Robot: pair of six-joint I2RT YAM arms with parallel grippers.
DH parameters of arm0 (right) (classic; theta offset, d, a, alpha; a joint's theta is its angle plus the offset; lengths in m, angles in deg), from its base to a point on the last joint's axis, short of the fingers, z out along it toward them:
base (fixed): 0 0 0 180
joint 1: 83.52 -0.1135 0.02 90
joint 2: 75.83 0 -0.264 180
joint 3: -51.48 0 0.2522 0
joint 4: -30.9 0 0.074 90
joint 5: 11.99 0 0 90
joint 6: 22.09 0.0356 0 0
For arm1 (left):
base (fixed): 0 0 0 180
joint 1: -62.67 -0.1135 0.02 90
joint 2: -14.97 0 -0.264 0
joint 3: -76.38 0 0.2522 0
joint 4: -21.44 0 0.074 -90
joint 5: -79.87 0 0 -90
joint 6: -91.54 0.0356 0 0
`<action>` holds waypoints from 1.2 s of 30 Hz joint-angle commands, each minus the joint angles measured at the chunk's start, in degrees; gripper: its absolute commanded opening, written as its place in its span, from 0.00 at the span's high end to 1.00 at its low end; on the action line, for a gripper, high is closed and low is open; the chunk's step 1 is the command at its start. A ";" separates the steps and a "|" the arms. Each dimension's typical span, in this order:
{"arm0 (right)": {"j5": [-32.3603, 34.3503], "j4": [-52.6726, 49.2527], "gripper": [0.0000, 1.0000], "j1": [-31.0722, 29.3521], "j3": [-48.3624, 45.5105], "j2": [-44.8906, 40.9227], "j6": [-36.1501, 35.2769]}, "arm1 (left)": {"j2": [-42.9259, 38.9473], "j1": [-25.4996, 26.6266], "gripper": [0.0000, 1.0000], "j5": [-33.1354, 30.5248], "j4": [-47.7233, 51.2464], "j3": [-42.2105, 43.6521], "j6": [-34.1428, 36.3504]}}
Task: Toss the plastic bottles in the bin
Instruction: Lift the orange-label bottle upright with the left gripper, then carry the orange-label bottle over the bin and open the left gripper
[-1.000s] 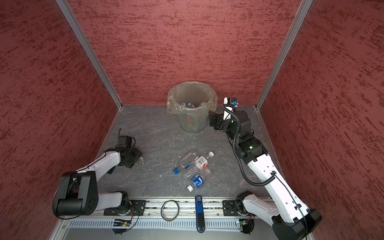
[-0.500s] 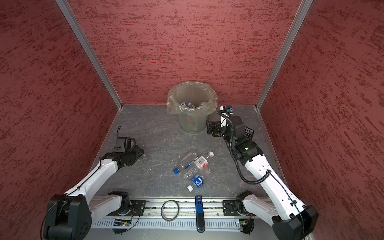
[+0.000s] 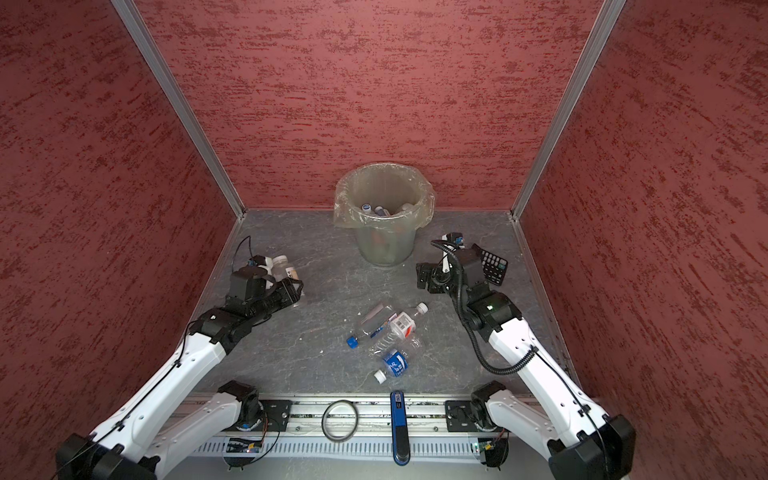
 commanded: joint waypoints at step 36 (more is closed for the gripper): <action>4.15 -3.46 0.02 -0.09 -1.27 -6.39 2.60 | 80.08 8.55 0.00 9.60 11.92 -120.21 20.12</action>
